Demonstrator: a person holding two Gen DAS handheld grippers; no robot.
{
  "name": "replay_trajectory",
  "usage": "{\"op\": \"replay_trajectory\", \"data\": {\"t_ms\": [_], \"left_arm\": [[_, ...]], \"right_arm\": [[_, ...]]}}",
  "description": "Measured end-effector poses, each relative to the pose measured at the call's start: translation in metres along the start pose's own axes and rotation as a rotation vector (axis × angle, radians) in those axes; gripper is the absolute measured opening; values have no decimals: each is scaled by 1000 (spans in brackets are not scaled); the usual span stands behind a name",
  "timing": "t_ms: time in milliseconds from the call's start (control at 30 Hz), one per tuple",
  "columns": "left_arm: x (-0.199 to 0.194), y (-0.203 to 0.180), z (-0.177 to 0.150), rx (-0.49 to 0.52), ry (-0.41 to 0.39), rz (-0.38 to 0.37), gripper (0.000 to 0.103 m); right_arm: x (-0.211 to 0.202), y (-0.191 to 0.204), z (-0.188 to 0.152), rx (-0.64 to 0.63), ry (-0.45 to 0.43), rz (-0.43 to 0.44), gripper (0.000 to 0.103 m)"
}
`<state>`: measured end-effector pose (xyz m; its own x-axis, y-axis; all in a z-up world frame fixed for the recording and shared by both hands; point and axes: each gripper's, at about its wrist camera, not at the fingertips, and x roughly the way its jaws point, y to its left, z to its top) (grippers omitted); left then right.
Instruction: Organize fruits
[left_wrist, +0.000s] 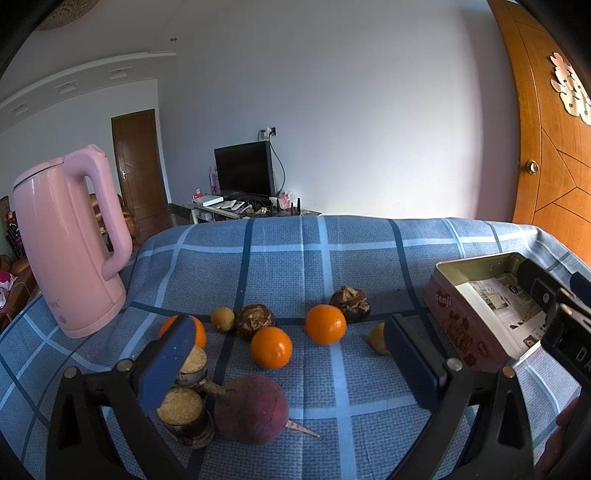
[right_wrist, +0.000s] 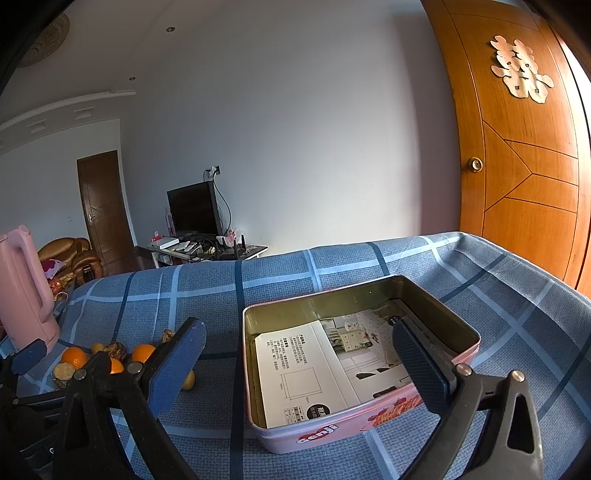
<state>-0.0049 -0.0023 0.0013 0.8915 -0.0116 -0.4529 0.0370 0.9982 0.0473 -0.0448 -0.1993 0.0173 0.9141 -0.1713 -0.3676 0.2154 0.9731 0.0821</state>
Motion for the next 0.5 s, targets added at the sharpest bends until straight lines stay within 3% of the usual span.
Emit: {"op": "replay_trajectory", "data": {"t_ms": [500], "left_arm": [[0, 0, 0, 0, 2, 0, 103]], "right_arm": [[0, 0, 0, 1, 1, 2, 102]]}}
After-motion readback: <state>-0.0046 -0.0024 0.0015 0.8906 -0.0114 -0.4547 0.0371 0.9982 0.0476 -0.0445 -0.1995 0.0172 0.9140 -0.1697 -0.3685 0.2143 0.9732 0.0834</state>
